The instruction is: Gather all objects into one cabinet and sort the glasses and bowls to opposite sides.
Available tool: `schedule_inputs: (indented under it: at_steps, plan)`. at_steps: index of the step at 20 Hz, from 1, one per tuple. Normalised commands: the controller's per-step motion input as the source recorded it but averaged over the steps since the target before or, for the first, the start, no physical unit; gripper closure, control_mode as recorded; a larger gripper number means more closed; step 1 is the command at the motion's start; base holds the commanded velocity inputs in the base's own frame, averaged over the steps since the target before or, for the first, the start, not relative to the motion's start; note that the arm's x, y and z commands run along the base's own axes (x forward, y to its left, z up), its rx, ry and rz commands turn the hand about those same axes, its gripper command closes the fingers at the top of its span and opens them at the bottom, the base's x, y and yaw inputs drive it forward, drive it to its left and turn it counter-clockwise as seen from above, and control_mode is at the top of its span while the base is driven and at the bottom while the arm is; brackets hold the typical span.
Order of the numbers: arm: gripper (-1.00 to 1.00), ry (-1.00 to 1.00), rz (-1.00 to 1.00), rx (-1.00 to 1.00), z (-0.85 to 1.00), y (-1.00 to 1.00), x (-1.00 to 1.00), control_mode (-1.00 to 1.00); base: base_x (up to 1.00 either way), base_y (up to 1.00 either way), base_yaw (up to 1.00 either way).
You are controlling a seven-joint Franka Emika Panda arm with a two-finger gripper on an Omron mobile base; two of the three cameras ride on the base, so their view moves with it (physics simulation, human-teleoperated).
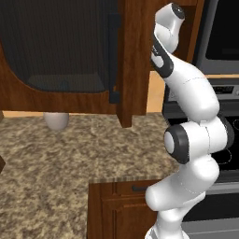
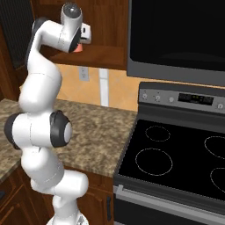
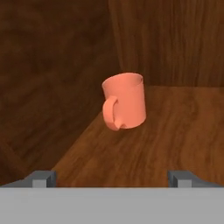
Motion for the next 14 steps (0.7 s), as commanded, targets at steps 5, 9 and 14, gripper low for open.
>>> schedule_inputs:
  at_steps: [5,9,14]
  plan:
    - [-1.00,-0.02,-0.02,-0.18,-0.09,0.27,0.09,-1.00,0.00,0.00,0.00]
    - [-1.00,0.00,0.00,0.00,-0.04,0.02,0.08,-1.00,0.00,0.00,0.00]
    - [-1.00,-0.07,0.00,0.00,-0.26,0.00,0.00,-1.00,0.00,0.00,0.00]
